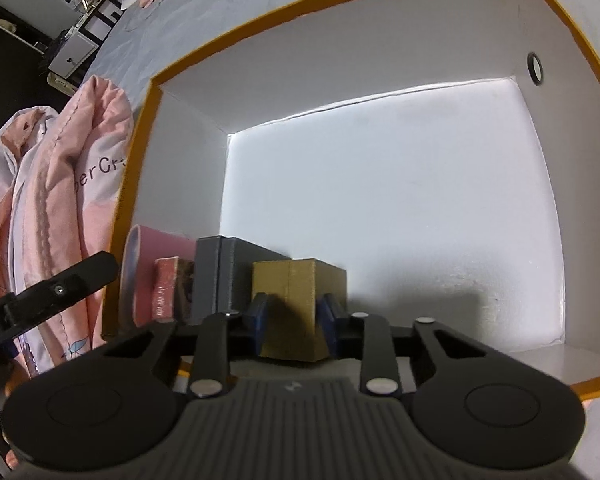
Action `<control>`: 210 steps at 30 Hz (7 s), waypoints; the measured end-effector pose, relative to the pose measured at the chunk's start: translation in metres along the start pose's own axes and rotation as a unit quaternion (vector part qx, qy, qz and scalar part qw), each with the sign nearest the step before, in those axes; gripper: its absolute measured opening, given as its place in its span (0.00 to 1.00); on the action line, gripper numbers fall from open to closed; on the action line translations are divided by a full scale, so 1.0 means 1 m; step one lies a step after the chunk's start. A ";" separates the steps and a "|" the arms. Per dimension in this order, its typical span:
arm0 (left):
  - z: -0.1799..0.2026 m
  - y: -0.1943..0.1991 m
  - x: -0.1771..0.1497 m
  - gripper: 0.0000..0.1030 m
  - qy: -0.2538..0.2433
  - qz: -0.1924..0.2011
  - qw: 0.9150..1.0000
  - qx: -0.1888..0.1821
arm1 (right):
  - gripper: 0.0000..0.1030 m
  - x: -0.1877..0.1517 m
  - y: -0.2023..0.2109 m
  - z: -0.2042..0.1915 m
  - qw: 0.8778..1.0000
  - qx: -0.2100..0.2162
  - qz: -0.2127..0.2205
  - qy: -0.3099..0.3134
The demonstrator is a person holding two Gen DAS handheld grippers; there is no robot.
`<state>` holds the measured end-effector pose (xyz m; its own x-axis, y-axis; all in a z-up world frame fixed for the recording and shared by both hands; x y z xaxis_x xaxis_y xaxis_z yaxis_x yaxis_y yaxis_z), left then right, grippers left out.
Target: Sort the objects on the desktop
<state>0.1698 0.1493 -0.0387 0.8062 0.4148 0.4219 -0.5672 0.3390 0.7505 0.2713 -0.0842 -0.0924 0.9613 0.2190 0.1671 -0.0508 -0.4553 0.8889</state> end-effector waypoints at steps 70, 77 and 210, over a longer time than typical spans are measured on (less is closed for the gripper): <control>0.073 0.016 -0.118 0.56 -0.124 -0.063 0.988 0.065 | 0.09 -0.169 0.025 0.010 0.990 0.004 0.125 0.057; 0.072 0.018 -0.111 0.57 -0.125 -0.061 0.987 0.080 | 0.10 -0.170 0.000 -0.022 0.990 0.035 0.098 0.095; 0.021 0.046 -0.087 0.51 -0.081 -0.039 0.976 0.197 | 0.28 -0.119 0.054 -0.025 0.975 0.051 0.175 0.127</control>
<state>0.0770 0.1105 -0.0304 0.8788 0.2516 0.4056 -0.4193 0.0011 0.9078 0.1479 -0.1134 -0.0533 0.7917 0.2352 0.5638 -0.3242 -0.6203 0.7142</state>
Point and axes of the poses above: each gripper's, at about its wrist camera, not at the fingertips, and y roughly against the way its jaws point, z to its right, x to its top, the point moved 2 cm from there along -y, roughly the way its jaws point, and after that the axes turned 6 degrees about -z, right-handed, at the moved point
